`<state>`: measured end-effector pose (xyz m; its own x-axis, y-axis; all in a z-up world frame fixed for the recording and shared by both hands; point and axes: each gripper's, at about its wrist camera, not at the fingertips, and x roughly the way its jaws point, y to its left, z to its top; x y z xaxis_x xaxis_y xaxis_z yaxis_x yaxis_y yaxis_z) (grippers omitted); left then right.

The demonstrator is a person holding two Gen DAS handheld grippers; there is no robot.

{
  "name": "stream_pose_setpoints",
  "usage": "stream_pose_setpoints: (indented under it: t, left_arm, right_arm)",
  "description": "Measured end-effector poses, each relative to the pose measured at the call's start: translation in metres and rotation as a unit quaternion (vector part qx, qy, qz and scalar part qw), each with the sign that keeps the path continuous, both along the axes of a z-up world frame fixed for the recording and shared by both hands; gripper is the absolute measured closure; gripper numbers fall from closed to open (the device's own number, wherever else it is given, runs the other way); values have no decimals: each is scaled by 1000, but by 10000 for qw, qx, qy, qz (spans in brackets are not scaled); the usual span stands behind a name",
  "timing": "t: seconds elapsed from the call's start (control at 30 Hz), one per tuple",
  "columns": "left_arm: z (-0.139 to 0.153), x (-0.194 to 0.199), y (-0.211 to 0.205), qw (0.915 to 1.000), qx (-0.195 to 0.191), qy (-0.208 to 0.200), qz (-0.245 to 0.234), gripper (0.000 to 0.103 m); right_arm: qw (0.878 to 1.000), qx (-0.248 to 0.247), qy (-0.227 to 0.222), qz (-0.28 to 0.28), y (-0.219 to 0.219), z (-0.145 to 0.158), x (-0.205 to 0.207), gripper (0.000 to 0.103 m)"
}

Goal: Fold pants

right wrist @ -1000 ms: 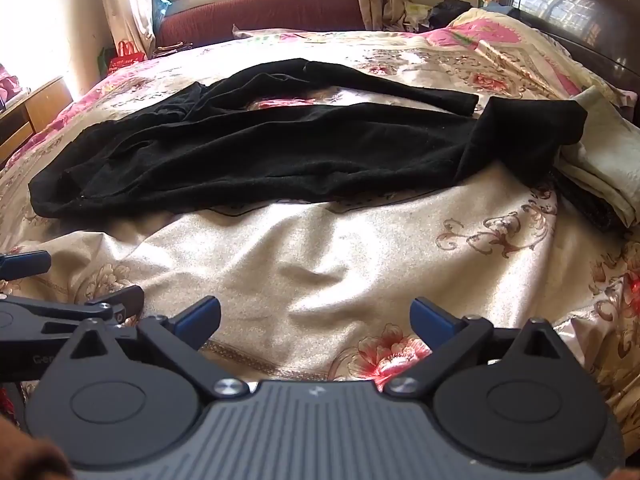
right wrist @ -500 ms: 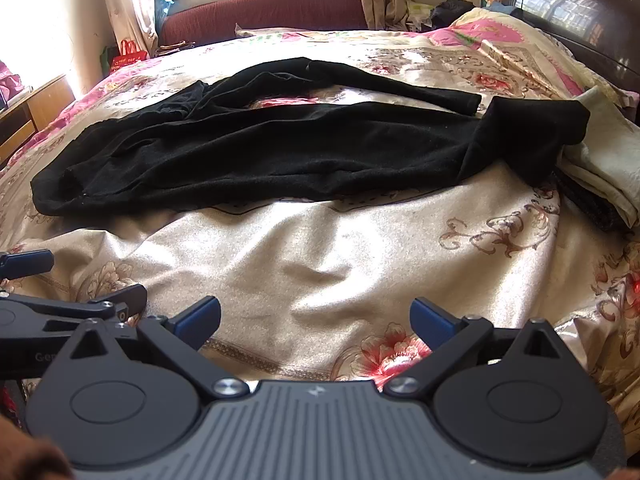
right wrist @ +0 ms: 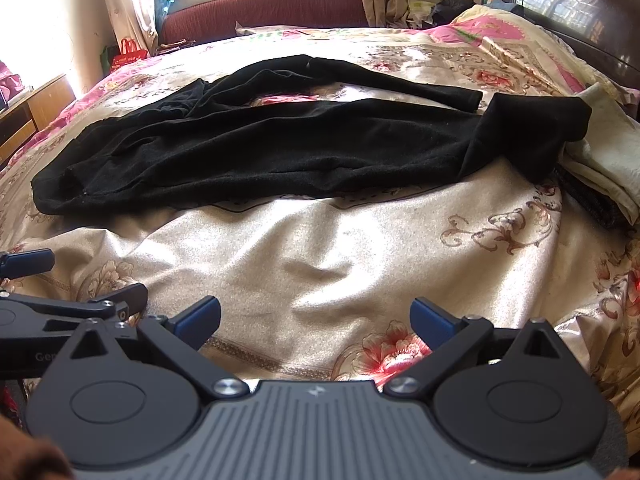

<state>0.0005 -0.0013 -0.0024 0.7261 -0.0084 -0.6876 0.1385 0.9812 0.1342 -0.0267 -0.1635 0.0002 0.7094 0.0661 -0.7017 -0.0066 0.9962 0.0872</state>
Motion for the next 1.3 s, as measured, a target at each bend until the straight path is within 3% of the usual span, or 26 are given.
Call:
stream_pose_setpoints:
  t: [0.9, 1.3]
  left_arm:
    - [-1, 0, 0, 10000, -15, 7, -7, 0]
    - [12, 18, 32, 9987, 136, -414, 265, 0]
  right_arm:
    - [10000, 32, 39, 16, 1, -3, 1, 3]
    - [9987, 17, -89, 501, 24, 9, 24, 3]
